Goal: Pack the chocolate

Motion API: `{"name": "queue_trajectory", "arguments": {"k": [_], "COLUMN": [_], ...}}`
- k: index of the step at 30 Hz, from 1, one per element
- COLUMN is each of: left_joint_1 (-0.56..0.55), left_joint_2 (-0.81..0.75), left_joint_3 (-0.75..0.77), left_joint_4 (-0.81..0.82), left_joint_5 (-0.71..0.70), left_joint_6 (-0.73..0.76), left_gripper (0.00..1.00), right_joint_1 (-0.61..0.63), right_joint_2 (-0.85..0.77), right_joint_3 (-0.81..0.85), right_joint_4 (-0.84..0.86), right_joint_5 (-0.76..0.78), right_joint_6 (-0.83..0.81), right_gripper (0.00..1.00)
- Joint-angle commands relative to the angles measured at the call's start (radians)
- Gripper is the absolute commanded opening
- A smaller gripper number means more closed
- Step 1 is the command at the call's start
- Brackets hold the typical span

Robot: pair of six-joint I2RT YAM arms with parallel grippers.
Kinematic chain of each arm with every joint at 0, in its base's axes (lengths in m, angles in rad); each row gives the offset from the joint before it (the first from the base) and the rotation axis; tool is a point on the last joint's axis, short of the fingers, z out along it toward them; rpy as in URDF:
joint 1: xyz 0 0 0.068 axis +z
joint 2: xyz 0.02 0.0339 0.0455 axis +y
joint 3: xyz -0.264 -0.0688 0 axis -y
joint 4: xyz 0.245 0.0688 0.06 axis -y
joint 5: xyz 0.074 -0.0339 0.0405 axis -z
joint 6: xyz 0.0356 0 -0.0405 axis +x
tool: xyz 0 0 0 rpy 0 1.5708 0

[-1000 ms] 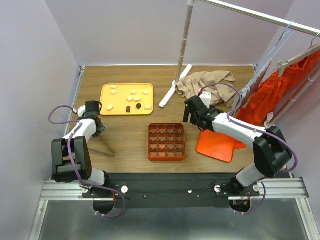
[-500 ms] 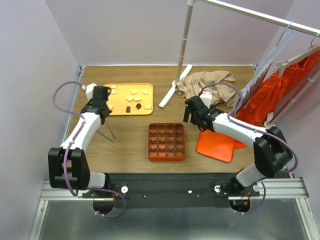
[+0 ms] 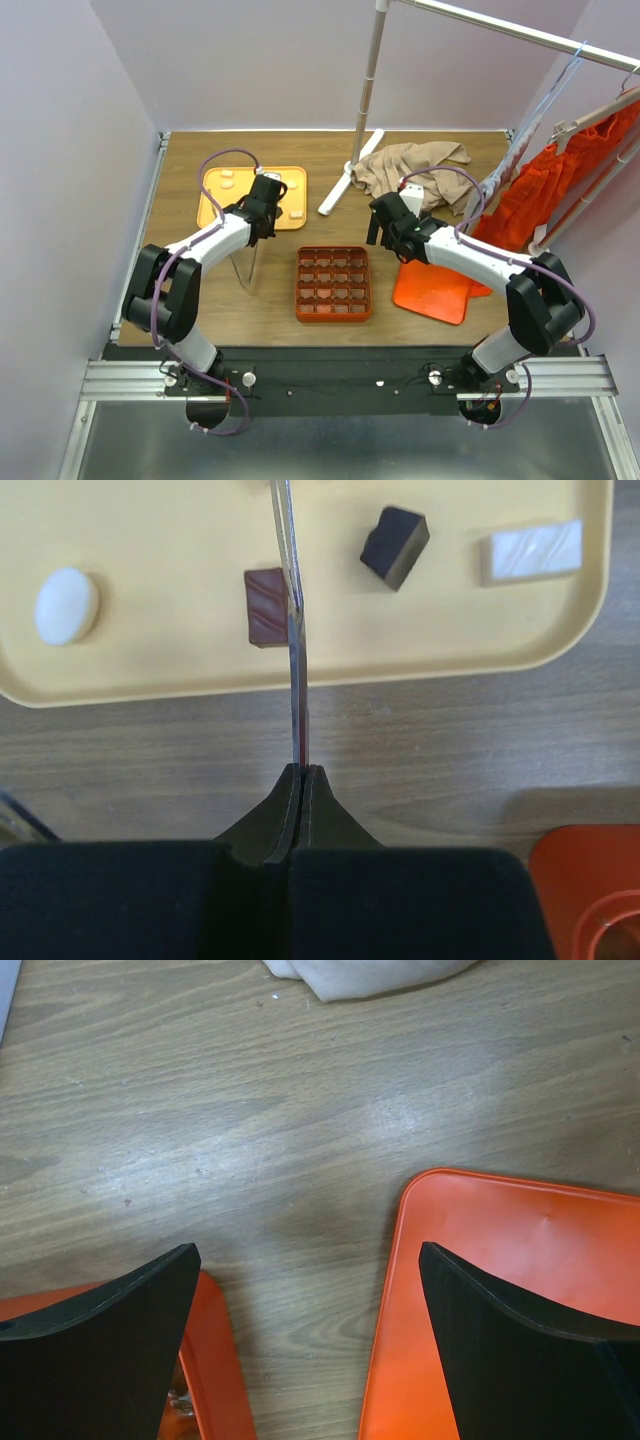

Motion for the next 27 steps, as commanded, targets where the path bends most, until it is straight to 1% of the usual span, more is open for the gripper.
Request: {"name": "queue_trajectory", "arguments": {"k": [1, 5, 8, 9, 11, 12, 14, 16, 18, 20, 22, 26, 27], "left_joint_1": [-0.001, 0.002, 0.007, 0.007, 0.007, 0.011, 0.015, 0.018, 0.018, 0.021, 0.022, 0.042, 0.053], "left_joint_2": [0.012, -0.029, -0.037, -0.042, -0.049, -0.052, -0.061, -0.072, -0.092, -0.121, -0.158, -0.296, -0.316], "left_joint_3": [-0.02, -0.062, -0.083, -0.088, -0.094, -0.094, -0.092, -0.091, -0.083, -0.073, -0.077, -0.138, -0.154], "left_joint_4": [0.009, 0.031, 0.028, 0.029, 0.037, 0.037, 0.034, 0.033, 0.023, 0.002, -0.004, -0.006, -0.007], "left_joint_5": [0.044, 0.085, 0.125, 0.13, 0.121, 0.117, 0.11, 0.102, 0.101, 0.097, 0.104, 0.096, 0.09], "left_joint_6": [0.054, 0.034, 0.02, 0.012, 0.006, 0.004, 0.003, -0.006, -0.012, -0.042, -0.069, -0.172, -0.219], "left_gripper": [0.0, 0.0, 0.08, 0.17, 0.28, 0.38, 0.53, 0.72, 0.87, 0.9, 0.91, 0.91, 0.91], "right_joint_1": [0.006, 0.004, 0.004, 0.006, 0.004, 0.004, 0.006, 0.004, 0.004, 0.004, 0.004, 0.004, 0.004], "right_joint_2": [-0.019, -0.016, -0.01, -0.007, -0.007, -0.008, -0.014, -0.022, -0.028, -0.036, -0.04, -0.043, -0.04], "right_joint_3": [-0.023, -0.019, -0.014, -0.016, -0.014, -0.014, -0.019, -0.023, -0.032, -0.039, -0.043, -0.051, -0.048], "right_joint_4": [0.004, 0.002, 0.002, 0.002, 0.002, 0.002, 0.002, 0.002, 0.002, 0.002, 0.002, 0.002, 0.002], "right_joint_5": [0.041, 0.038, 0.035, 0.034, 0.032, 0.032, 0.028, 0.021, 0.026, 0.026, 0.026, 0.023, 0.023], "right_joint_6": [0.007, 0.005, 0.007, 0.007, 0.007, 0.007, 0.005, 0.001, 0.004, 0.007, 0.007, 0.005, 0.004], "right_gripper": [1.0, 1.0, 1.0, 1.0, 1.0, 1.0, 1.0, 1.0, 1.0, 1.0, 1.0, 1.0, 1.0]}}
